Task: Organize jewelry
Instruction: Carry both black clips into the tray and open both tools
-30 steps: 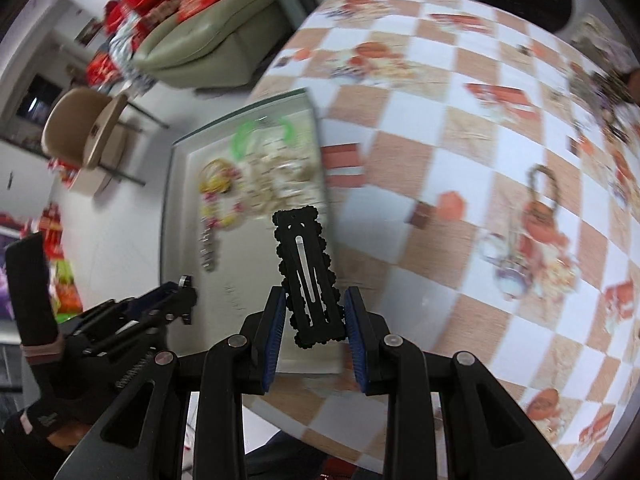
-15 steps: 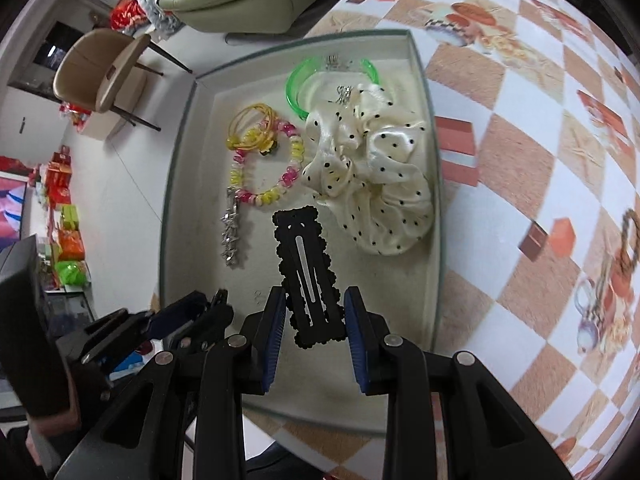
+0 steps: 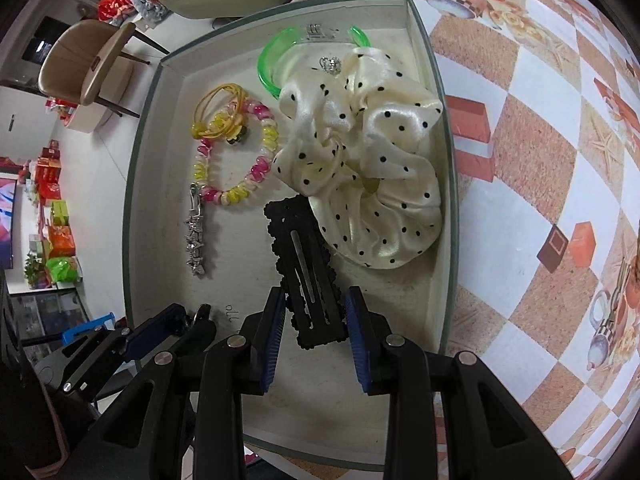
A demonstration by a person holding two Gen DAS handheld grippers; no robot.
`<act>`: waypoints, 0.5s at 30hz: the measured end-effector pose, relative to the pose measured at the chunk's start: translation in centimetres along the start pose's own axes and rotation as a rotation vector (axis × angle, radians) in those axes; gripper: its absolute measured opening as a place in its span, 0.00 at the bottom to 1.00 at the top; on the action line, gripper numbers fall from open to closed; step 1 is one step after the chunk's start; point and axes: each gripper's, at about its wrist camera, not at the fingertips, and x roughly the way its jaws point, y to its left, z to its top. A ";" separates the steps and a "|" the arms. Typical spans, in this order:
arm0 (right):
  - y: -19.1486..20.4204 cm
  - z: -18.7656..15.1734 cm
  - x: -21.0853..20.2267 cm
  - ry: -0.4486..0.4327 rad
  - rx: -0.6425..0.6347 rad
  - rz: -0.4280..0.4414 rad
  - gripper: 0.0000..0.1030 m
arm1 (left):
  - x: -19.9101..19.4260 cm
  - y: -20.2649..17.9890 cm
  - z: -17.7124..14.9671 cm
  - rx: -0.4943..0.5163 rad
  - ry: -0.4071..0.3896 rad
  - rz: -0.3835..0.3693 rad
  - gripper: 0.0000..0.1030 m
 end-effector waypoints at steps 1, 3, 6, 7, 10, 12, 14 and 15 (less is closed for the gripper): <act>-0.1 -0.1 -0.1 0.000 0.000 0.001 0.33 | 0.1 -0.1 0.1 0.000 0.001 0.006 0.31; -0.2 -0.1 0.0 0.000 -0.001 0.003 0.33 | 0.2 -0.2 0.0 -0.002 0.003 0.011 0.60; -0.5 -0.2 -0.1 -0.001 0.003 0.015 0.40 | 0.0 -0.3 -0.2 -0.003 -0.012 0.025 0.63; -0.7 -0.2 -0.2 -0.002 0.005 0.014 0.45 | 0.1 -0.3 -0.2 -0.003 -0.007 0.023 0.63; -1.3 0.1 -0.7 -0.007 0.024 0.020 0.48 | 0.2 -0.5 -0.3 -0.002 0.001 0.027 0.63; -1.7 0.3 -1.3 -0.019 0.041 0.038 0.48 | 0.2 -0.7 -0.4 -0.002 0.007 0.029 0.63; -2.1 0.5 -2.1 -0.030 0.050 0.057 0.51 | 0.0 -0.5 -0.4 -0.003 0.009 0.031 0.63; -2.1 0.6 -2.5 -0.039 0.053 0.070 0.54 | -0.1 -0.6 -0.4 -0.002 0.010 0.034 0.63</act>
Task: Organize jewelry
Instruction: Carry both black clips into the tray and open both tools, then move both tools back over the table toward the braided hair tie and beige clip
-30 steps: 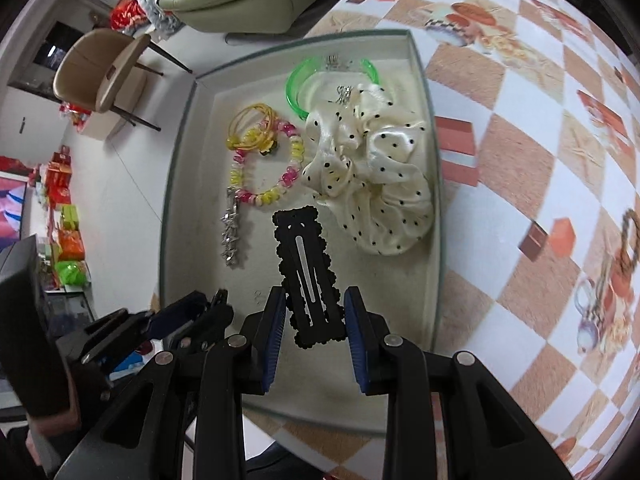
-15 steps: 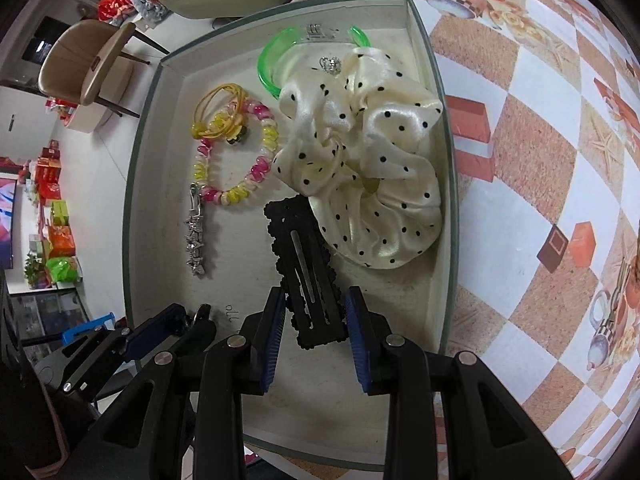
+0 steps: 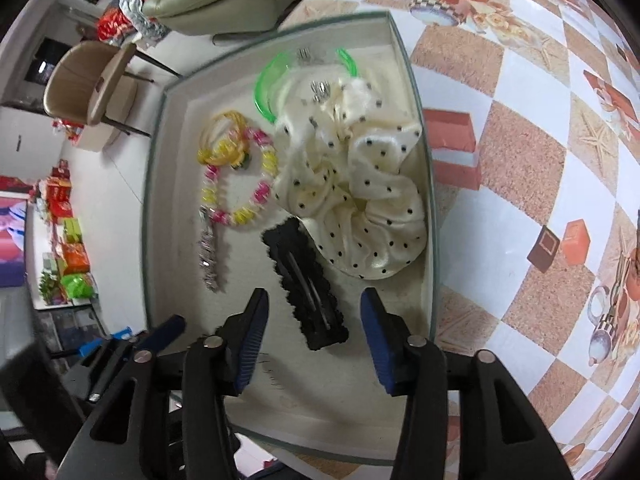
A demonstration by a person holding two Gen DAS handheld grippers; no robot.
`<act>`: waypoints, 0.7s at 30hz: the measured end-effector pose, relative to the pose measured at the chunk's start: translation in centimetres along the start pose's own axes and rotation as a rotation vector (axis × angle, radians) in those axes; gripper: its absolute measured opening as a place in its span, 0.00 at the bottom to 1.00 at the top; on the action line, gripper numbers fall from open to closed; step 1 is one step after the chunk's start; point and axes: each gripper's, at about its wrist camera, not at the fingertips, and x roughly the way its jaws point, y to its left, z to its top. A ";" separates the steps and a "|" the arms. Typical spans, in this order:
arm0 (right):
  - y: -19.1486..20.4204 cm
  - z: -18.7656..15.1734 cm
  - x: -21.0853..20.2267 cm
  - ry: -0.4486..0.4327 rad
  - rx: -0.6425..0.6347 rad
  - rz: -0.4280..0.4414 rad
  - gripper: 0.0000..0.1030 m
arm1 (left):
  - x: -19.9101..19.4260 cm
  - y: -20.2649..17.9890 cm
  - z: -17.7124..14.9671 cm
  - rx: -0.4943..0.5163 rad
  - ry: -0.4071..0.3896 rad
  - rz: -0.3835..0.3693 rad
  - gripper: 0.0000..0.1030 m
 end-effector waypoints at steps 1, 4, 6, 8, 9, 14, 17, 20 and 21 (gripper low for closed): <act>0.0 0.0 -0.3 -0.007 0.002 0.008 0.56 | -0.2 -0.1 0.1 0.000 0.000 0.001 0.63; 0.2 0.1 -1.7 -0.031 0.008 0.040 0.58 | -0.7 -0.3 0.3 0.006 -0.002 0.009 0.63; 0.3 0.0 -2.5 -0.041 0.011 0.057 0.60 | -1.0 -0.3 0.6 0.007 0.000 0.015 0.63; 0.2 -0.1 -3.4 -0.050 0.016 0.072 0.62 | -1.4 -0.4 0.8 0.005 0.000 0.017 0.63; 0.3 -0.3 -3.7 -0.054 0.019 0.078 0.62 | -1.6 -0.4 0.9 0.005 -0.001 0.019 0.63; -0.3 -1.0 -5.4 -0.059 0.039 0.100 0.64 | -2.7 -0.6 1.4 0.003 -0.007 0.029 0.79; -0.8 -1.6 -6.4 -0.061 0.050 0.111 0.64 | -3.7 -0.6 1.5 -0.001 -0.037 0.039 0.96; -1.4 -2.0 -7.4 -0.071 0.063 0.120 0.72 | -4.2 -1.1 1.6 0.010 -0.037 0.045 0.96; -1.7 -2.2 -7.9 -0.075 0.068 0.125 0.74 | -4.4 -1.3 1.6 0.013 -0.038 0.049 0.96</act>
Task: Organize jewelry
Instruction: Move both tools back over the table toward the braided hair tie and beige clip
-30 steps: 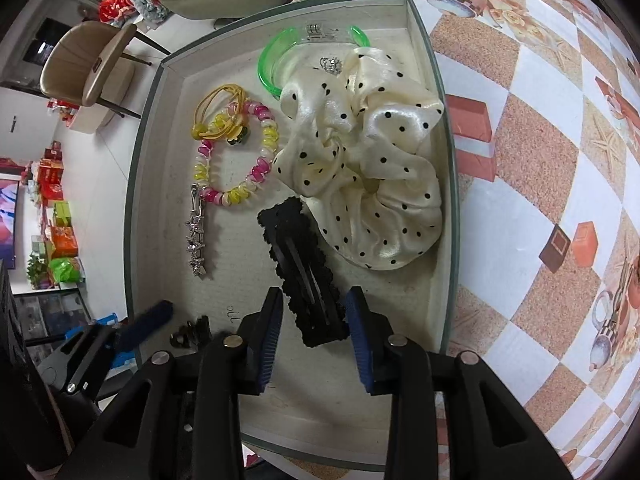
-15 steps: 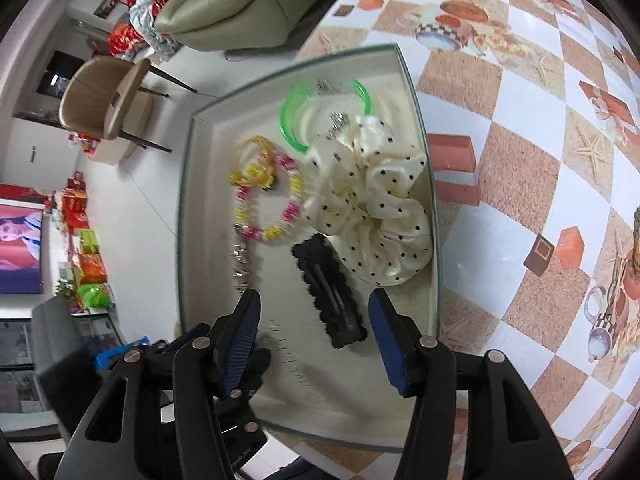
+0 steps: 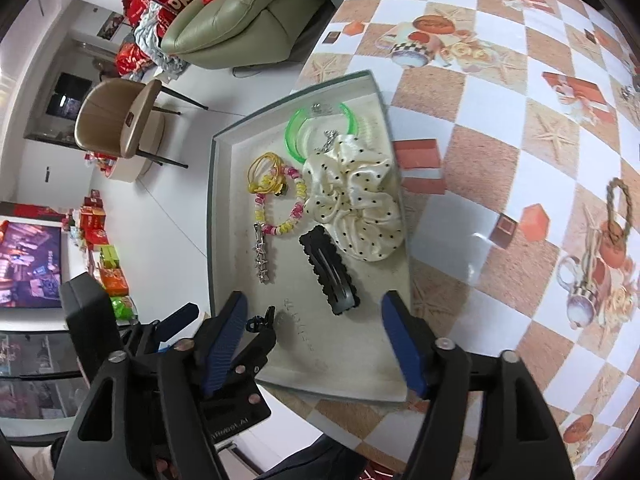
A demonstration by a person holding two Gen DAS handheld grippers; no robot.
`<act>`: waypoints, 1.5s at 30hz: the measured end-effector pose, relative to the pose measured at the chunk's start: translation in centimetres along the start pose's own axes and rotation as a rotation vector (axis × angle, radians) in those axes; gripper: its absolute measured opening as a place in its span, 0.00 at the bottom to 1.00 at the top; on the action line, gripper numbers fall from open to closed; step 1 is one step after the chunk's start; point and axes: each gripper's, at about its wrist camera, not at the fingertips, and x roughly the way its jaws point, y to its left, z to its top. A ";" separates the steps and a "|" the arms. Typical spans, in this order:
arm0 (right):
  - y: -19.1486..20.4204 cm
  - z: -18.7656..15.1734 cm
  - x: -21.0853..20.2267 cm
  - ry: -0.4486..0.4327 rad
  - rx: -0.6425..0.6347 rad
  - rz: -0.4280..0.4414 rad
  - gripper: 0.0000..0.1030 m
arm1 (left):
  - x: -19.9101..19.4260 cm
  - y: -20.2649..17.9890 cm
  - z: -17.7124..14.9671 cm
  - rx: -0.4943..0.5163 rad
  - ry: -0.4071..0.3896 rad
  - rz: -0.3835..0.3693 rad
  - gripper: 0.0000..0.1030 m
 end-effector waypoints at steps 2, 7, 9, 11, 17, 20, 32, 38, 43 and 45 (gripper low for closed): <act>-0.3 -0.1 -0.8 -0.008 0.007 0.006 0.74 | -0.2 -0.1 -0.2 0.007 -0.002 0.001 0.96; -2.0 -0.2 -2.8 -0.030 0.029 0.002 0.77 | -0.6 -1.3 0.4 0.029 -0.015 0.004 0.96; -3.1 -0.3 -3.7 -0.041 0.037 -0.005 0.78 | -0.7 -2.0 0.8 0.041 -0.022 0.001 0.97; -4.0 -0.4 -4.6 -0.051 0.042 -0.013 0.79 | -0.9 -2.7 1.0 0.051 -0.030 -0.001 0.97; -7.9 -0.7 -6.8 -0.086 0.102 -0.032 0.91 | -2.0 -5.3 2.0 0.073 -0.049 -0.003 0.97; -9.6 -0.8 -7.6 -0.101 0.123 -0.054 0.91 | -2.5 -6.5 2.5 0.081 -0.059 0.002 0.97; -15.0 -0.4 -8.9 -0.087 0.129 -0.132 1.00 | -2.7 -11.8 3.0 0.116 -0.050 0.009 0.97; -18.3 -0.4 -8.9 -0.060 0.176 -0.173 1.00 | -2.6 -13.9 3.2 0.120 -0.048 -0.009 0.97; -21.1 0.0 -8.7 -0.037 0.223 -0.209 1.00 | -2.0 -16.2 3.4 0.147 -0.036 -0.023 0.97; -22.1 0.3 -8.4 -0.027 0.244 -0.219 1.00 | -1.7 -17.2 3.4 0.159 -0.032 -0.033 0.97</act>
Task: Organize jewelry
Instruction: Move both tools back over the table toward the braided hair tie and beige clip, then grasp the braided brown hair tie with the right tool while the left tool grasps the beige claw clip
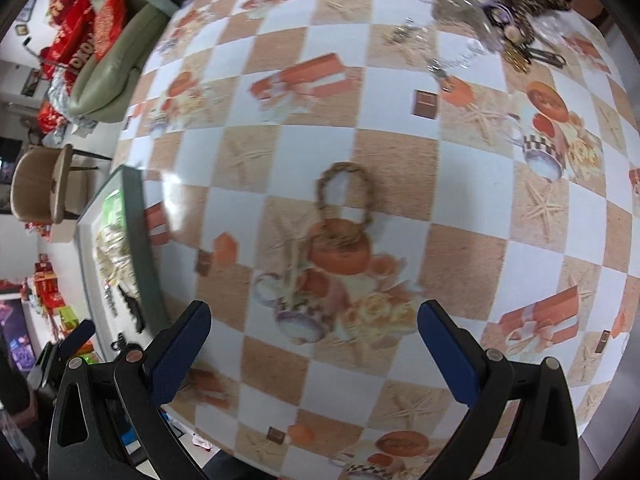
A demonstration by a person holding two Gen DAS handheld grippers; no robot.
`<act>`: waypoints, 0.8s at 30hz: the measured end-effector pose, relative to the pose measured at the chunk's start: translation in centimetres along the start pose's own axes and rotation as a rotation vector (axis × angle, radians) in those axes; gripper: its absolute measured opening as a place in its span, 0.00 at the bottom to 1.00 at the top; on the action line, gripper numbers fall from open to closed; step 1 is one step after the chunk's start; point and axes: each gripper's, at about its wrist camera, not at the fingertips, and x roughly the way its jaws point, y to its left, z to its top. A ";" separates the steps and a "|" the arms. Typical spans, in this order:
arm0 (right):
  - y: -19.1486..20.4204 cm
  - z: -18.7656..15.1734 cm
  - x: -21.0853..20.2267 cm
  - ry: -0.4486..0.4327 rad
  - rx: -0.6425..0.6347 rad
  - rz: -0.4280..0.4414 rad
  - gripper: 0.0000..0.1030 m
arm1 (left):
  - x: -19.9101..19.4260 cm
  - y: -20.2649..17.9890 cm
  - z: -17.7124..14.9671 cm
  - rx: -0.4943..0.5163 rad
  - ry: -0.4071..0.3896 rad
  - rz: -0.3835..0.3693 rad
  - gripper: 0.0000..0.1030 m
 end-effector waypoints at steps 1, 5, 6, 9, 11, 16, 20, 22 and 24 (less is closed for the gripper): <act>-0.3 0.2 0.2 0.003 0.007 -0.003 1.00 | 0.1 -0.4 0.1 0.004 0.001 -0.004 0.97; -1.0 1.8 1.2 0.006 0.016 -0.035 1.00 | 0.9 -2.1 0.4 0.014 0.019 -0.023 0.97; -1.0 2.1 1.4 0.006 0.016 -0.046 1.00 | 1.1 -2.4 0.4 0.013 0.021 -0.025 0.97; -1.1 3.2 2.2 0.006 -0.001 -0.071 1.00 | 1.8 -3.7 0.5 0.023 0.030 -0.042 0.96; -1.0 3.8 2.8 0.008 -0.017 -0.084 1.00 | 2.4 -4.4 0.5 0.028 0.042 -0.055 0.96; -0.4 4.9 4.4 0.015 -0.088 -0.147 0.87 | 3.7 -6.2 0.3 0.047 0.054 -0.070 0.96; 0.2 5.1 5.5 0.013 -0.151 -0.219 0.74 | 4.6 -7.7 0.4 0.067 0.055 -0.089 0.96; 0.9 4.9 5.7 -0.003 -0.193 -0.248 0.72 | 4.9 -8.3 0.6 0.072 0.051 -0.099 0.96; 1.3 4.6 5.7 -0.021 -0.225 -0.266 0.66 | 5.2 -8.9 0.9 0.074 0.048 -0.106 0.96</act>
